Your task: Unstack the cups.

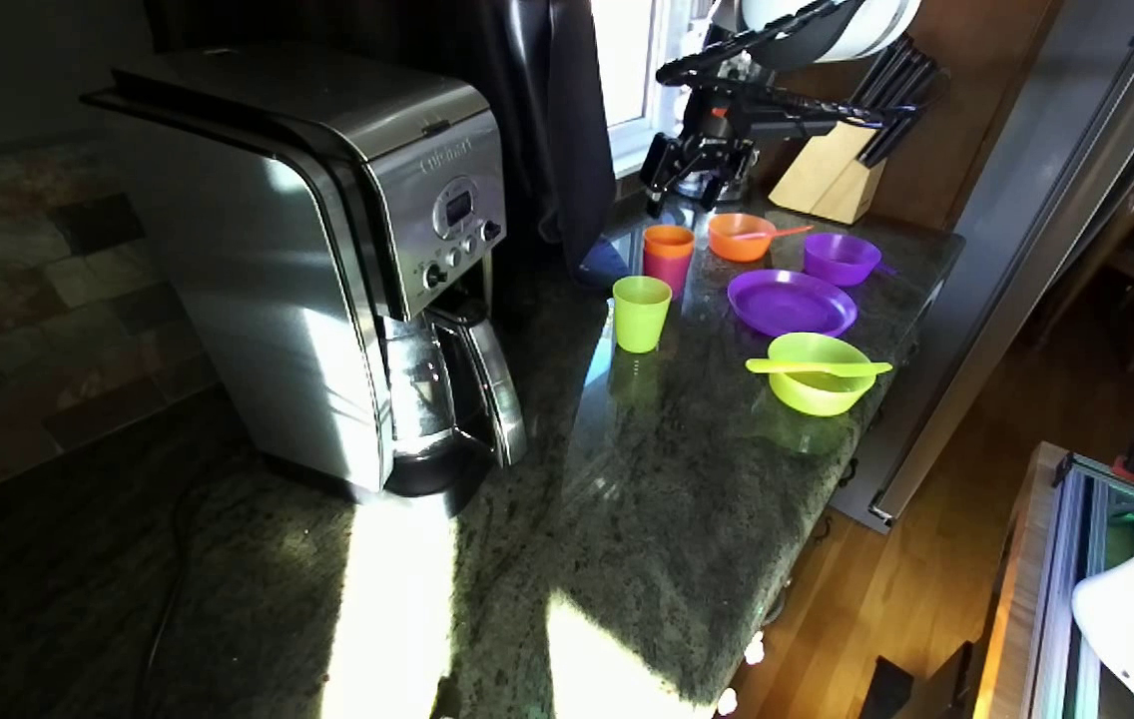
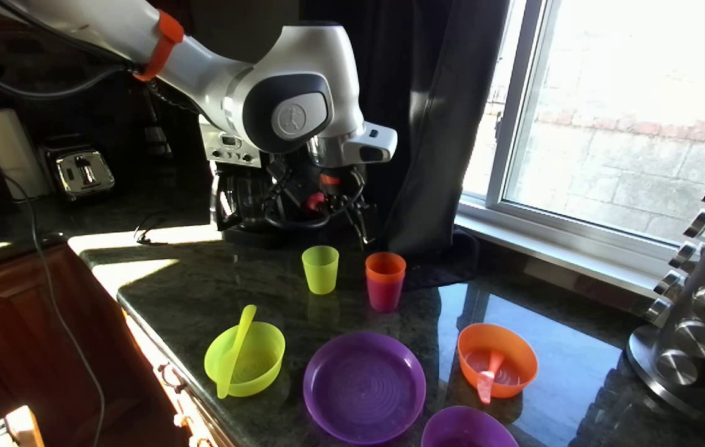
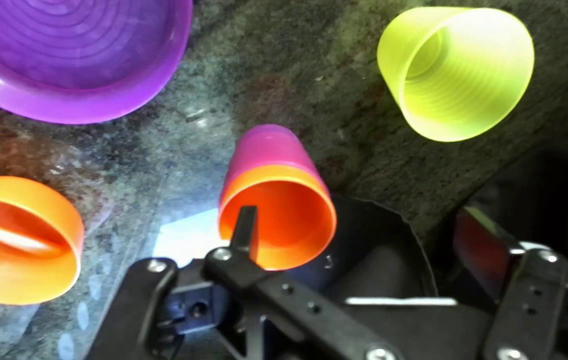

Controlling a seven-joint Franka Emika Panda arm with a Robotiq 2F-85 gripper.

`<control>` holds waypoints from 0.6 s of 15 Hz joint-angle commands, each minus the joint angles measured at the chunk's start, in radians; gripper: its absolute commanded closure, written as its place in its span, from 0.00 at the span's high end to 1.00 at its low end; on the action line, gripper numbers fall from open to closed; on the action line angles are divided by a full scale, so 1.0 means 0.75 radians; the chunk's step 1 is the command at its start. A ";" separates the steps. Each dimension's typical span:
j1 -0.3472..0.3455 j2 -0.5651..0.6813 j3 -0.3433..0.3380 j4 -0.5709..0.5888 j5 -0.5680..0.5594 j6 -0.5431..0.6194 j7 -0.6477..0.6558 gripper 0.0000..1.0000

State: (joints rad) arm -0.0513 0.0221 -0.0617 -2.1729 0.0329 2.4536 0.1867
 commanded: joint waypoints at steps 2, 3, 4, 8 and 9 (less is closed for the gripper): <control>-0.042 -0.056 -0.039 0.006 -0.127 -0.120 0.200 1.00; -0.052 -0.050 -0.045 0.017 -0.150 -0.144 0.247 1.00; -0.061 -0.041 -0.050 0.028 -0.163 -0.165 0.284 1.00; -0.077 0.017 -0.065 0.079 -0.135 -0.222 0.338 1.00; -0.079 0.037 -0.068 0.095 -0.119 -0.227 0.339 1.00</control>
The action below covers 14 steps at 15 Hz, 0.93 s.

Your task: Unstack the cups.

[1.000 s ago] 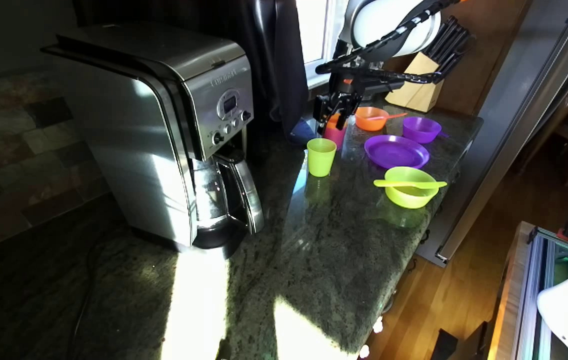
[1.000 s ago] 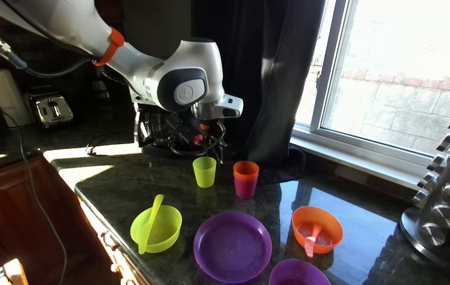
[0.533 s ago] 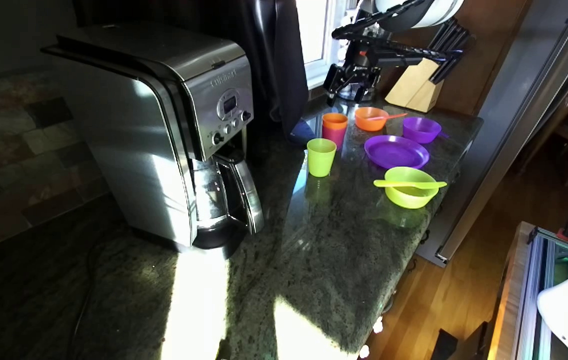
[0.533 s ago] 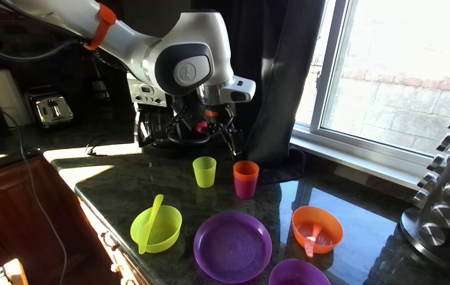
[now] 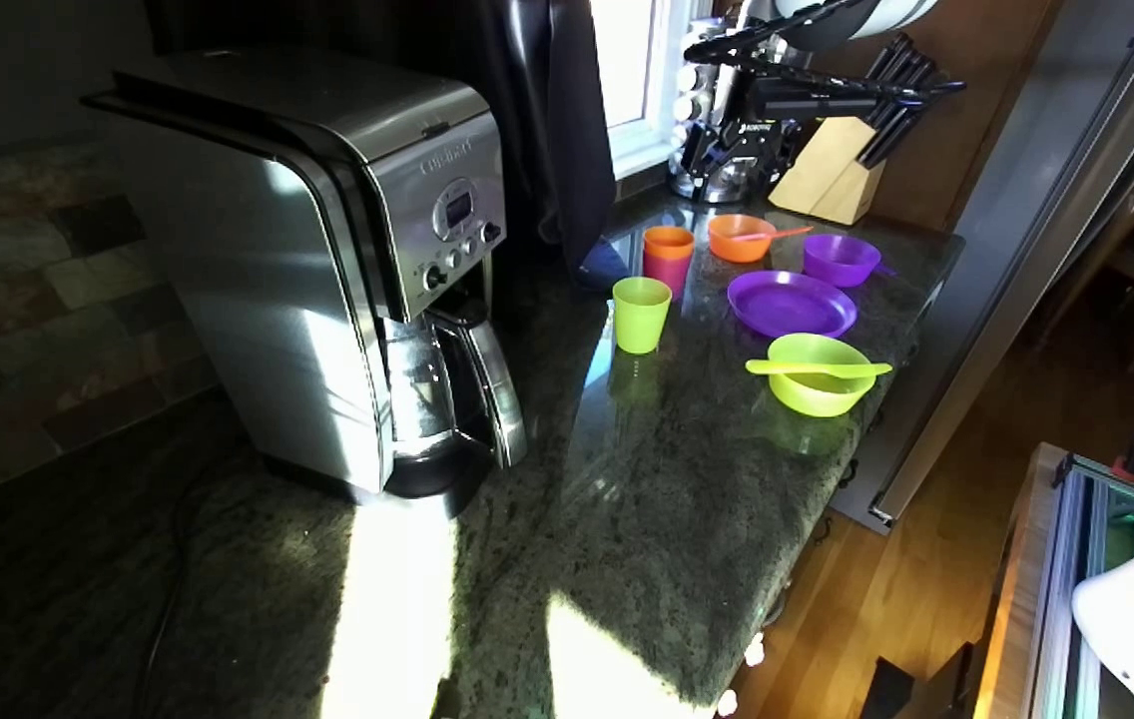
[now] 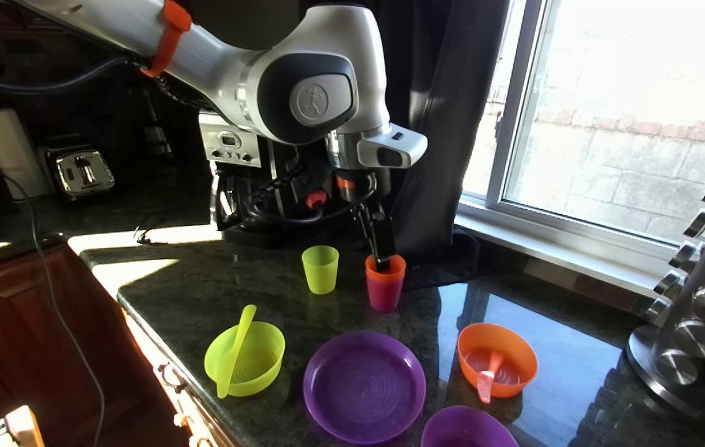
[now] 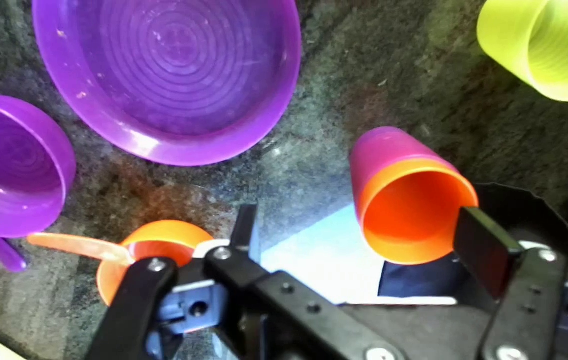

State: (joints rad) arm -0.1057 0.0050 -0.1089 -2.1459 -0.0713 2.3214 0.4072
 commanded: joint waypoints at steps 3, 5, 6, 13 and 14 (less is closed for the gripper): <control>-0.003 0.117 -0.010 0.103 0.061 -0.061 0.037 1.00; 0.000 0.161 -0.012 0.136 0.072 -0.065 0.038 1.00; 0.001 0.181 -0.014 0.152 0.076 -0.068 0.041 1.00; 0.009 0.285 -0.021 0.242 0.104 -0.103 0.060 1.00; 0.011 0.296 -0.022 0.251 0.105 -0.108 0.064 1.00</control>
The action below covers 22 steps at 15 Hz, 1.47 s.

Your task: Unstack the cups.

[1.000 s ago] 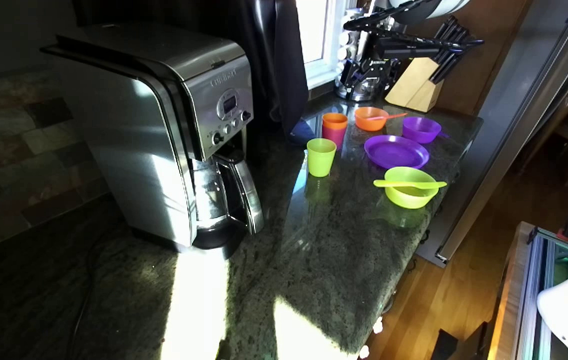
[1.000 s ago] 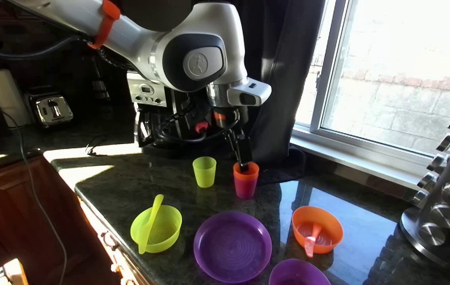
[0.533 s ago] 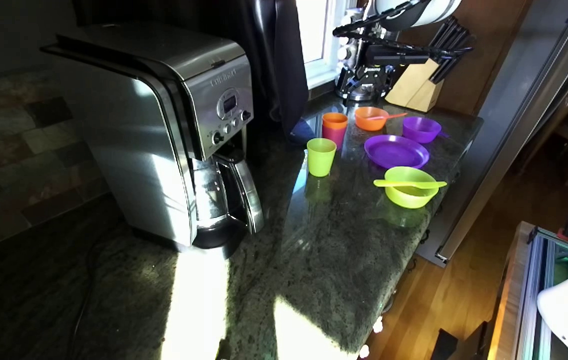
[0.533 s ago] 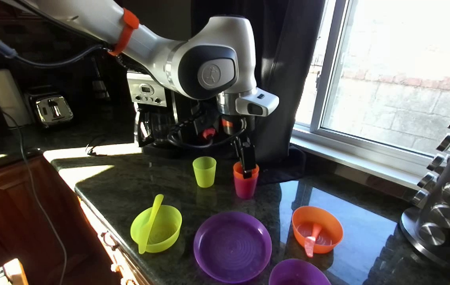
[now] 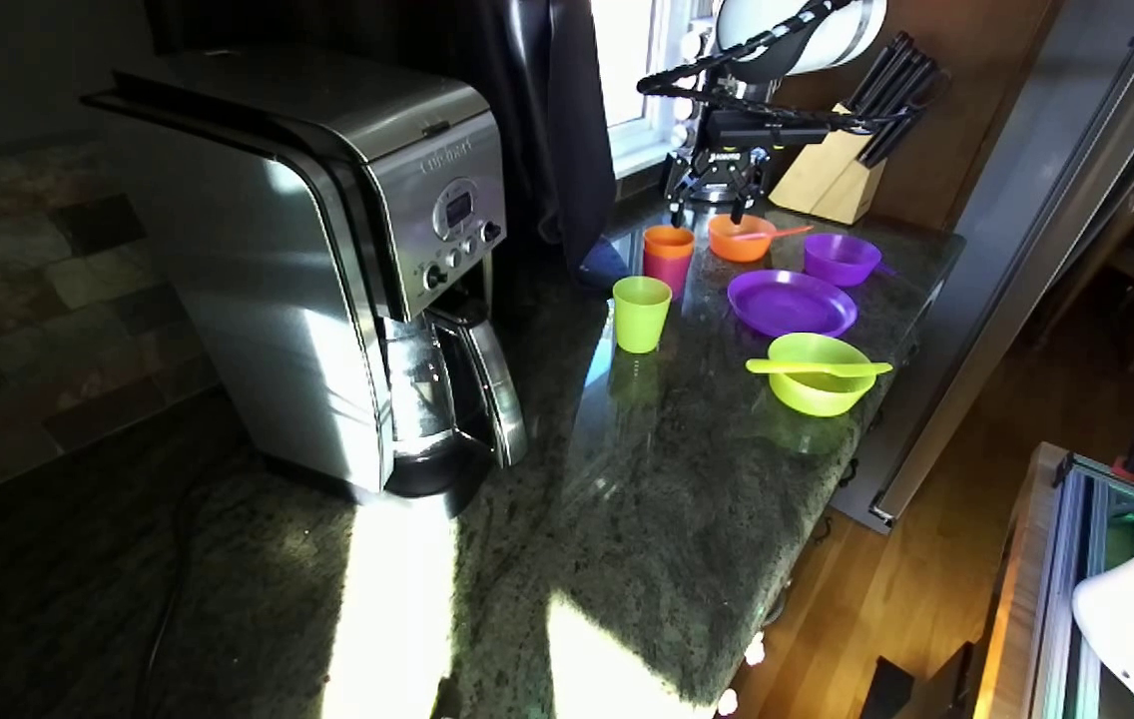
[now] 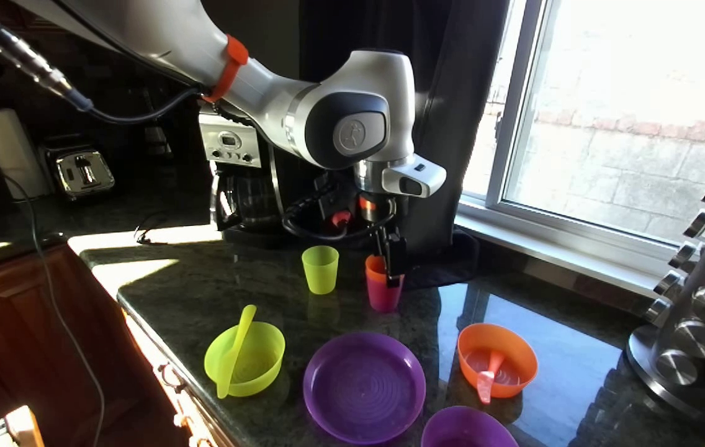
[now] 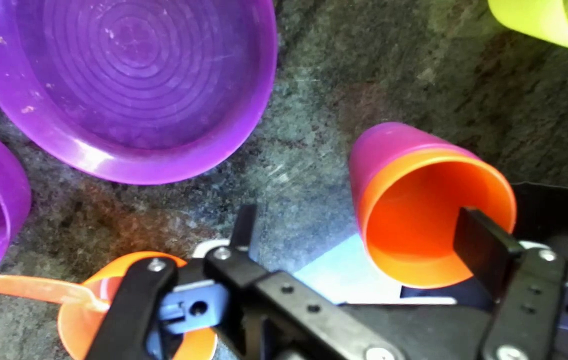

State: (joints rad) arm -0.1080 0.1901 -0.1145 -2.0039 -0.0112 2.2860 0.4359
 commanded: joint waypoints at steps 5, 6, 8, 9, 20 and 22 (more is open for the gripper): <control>0.020 0.085 -0.017 0.101 0.026 -0.084 0.044 1.00; 0.021 0.092 -0.017 0.107 0.026 -0.088 0.045 1.00; 0.021 0.102 -0.018 0.118 0.027 -0.098 0.048 0.97; 0.021 0.106 -0.018 0.124 0.029 -0.104 0.048 0.92; 0.020 0.142 -0.019 0.163 0.051 -0.121 0.048 0.29; 0.021 0.145 -0.020 0.163 0.054 -0.123 0.048 0.17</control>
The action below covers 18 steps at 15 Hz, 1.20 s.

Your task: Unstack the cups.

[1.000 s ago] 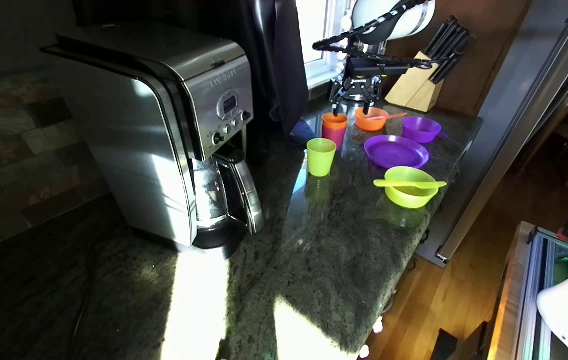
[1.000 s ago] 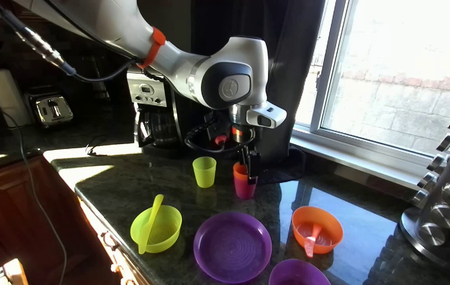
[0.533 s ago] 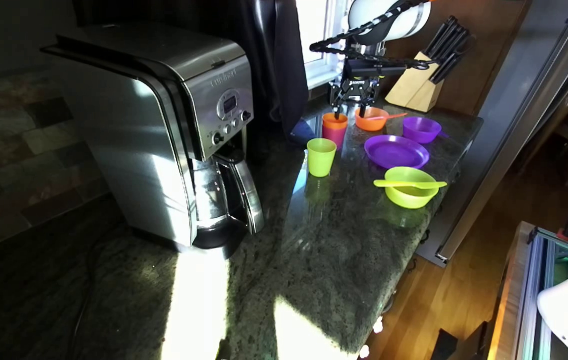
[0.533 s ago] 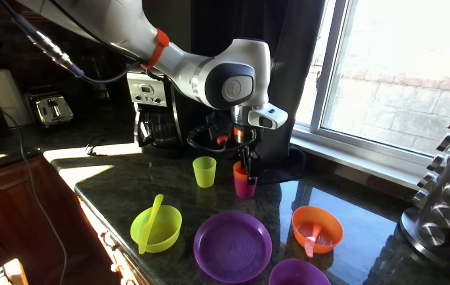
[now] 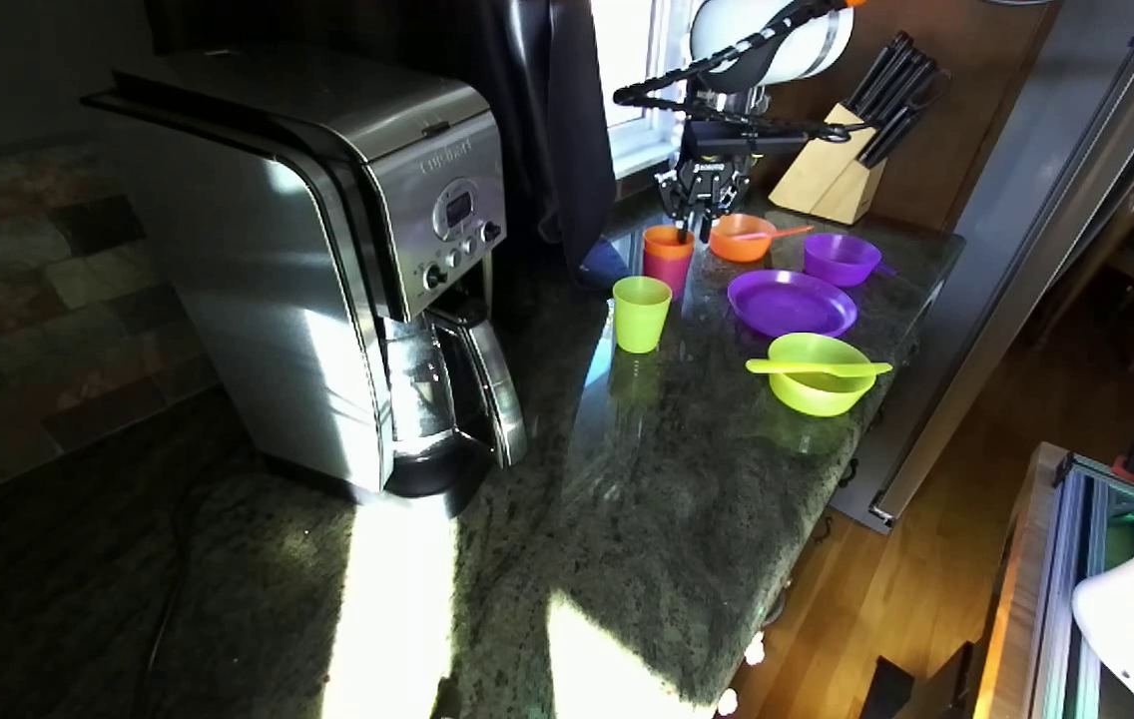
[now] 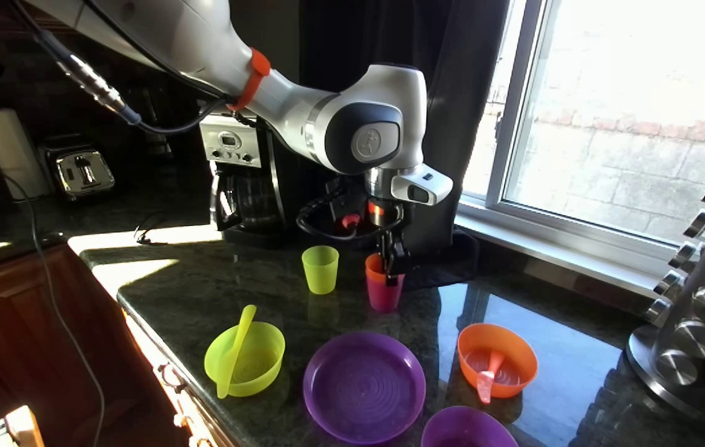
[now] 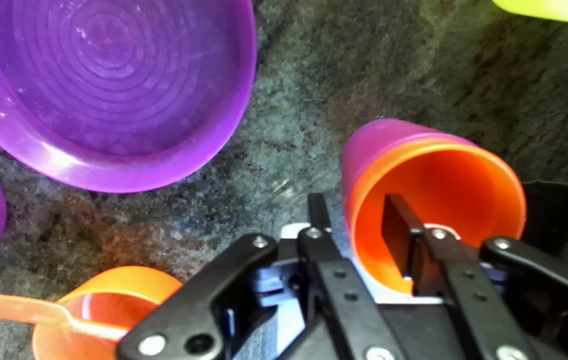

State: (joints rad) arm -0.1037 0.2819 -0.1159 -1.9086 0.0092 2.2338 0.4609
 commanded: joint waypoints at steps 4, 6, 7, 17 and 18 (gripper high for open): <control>0.014 0.025 -0.020 0.039 0.029 -0.052 0.014 0.00; 0.013 0.019 -0.019 0.045 0.036 -0.051 0.010 0.01; 0.013 0.014 -0.019 0.042 0.038 -0.048 0.008 0.01; -0.013 -0.084 0.003 -0.005 0.199 -0.014 -0.113 0.01; -0.021 -0.090 0.010 -0.002 0.242 -0.033 -0.158 0.01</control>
State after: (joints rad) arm -0.1044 0.2488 -0.1189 -1.8899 0.1147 2.2326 0.4168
